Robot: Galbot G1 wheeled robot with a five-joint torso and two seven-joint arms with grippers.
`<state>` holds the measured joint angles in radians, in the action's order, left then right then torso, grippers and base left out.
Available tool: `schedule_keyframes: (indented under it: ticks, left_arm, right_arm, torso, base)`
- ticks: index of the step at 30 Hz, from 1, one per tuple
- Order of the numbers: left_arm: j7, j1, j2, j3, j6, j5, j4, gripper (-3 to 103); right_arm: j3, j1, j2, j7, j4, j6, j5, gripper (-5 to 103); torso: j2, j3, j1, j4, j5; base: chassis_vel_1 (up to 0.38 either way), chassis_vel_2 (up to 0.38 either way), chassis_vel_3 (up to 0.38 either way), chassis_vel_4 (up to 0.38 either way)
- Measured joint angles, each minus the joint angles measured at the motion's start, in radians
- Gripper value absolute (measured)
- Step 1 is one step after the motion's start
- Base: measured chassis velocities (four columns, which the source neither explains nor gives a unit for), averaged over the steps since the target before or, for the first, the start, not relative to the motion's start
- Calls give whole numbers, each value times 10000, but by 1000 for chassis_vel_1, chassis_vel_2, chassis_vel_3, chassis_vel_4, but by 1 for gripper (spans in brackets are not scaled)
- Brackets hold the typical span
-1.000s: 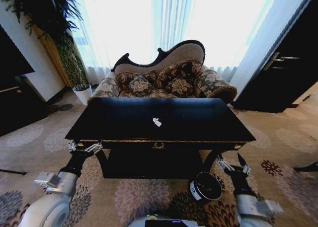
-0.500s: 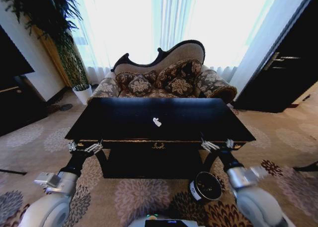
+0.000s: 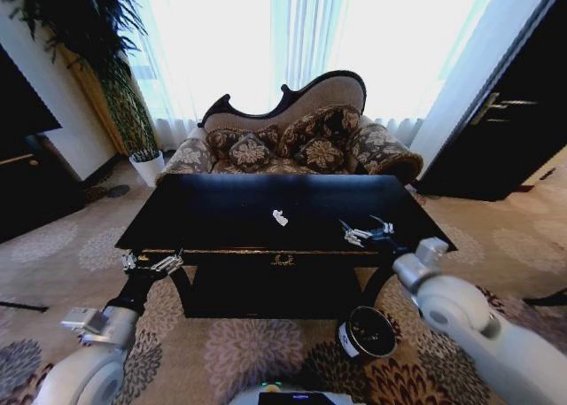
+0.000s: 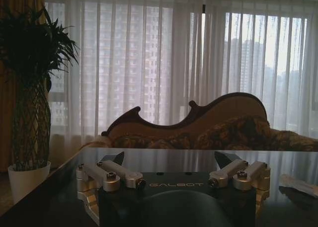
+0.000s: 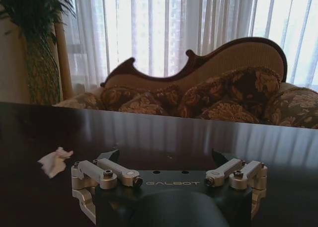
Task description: Move to the front of the table and place the trash on the table into the trash bin.
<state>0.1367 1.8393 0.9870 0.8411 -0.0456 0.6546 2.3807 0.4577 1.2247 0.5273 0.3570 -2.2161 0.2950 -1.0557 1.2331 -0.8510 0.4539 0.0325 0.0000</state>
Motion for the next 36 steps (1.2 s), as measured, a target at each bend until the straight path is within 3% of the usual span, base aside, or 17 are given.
schedule_keyframes:
  ticks: [4, 6, 8, 12, 23, 30, 36]
  left_arm:
    - [-1, 0, 0, -1, 0, 0, 0, 100]
    - [0, 0, 0, 0, -1, 0, 0, 100]
    - [0, 0, 0, 0, 0, 0, 0, 100]
    - [0, 0, 0, 0, -1, 0, 0, 100]
    - [0, 0, 0, 0, 0, 0, 0, 100]
    - [0, 0, 0, 0, -1, 0, 0, 100]
    - [0, 0, 0, 0, 0, 0, 0, 100]
  right_arm:
    - [-1277, -1627, -435, 206, 506, 145, -438, 100]
    - [-2542, -2841, -583, 354, 803, 265, -800, 100]
    - [-3038, -3286, -587, 392, 924, 294, -823, 100]
    - [-5510, -5685, -166, 676, 1359, 516, -944, 100]
    - [-8480, -8034, 878, 1393, 2010, 954, -1514, 100]
    - [-9693, -9398, 1415, 1635, 2439, 1073, -1682, 100]
    - [-10728, -10125, 1909, 1827, 2949, 1091, -1110, 100]
  torso:
    - [0, 0, 0, 0, -3]
    - [0, 0, 1, -2, -4]
    - [-1, 0, 1, 0, -2]
    - [0, 0, 0, -4, -1]
    - [0, 1, 0, 1, -2]
    - [0, 1, 0, -2, -5]
    - [0, 1, 1, 0, -2]
  base:
    - [0, 0, 0, 0]
    - [0, 0, 0, 0]
    - [0, 0, 0, 0]
    - [0, 0, 0, 0]
    - [0, 0, 0, 0]
    - [0, 0, 0, 0]
    - [0, 0, 0, 0]
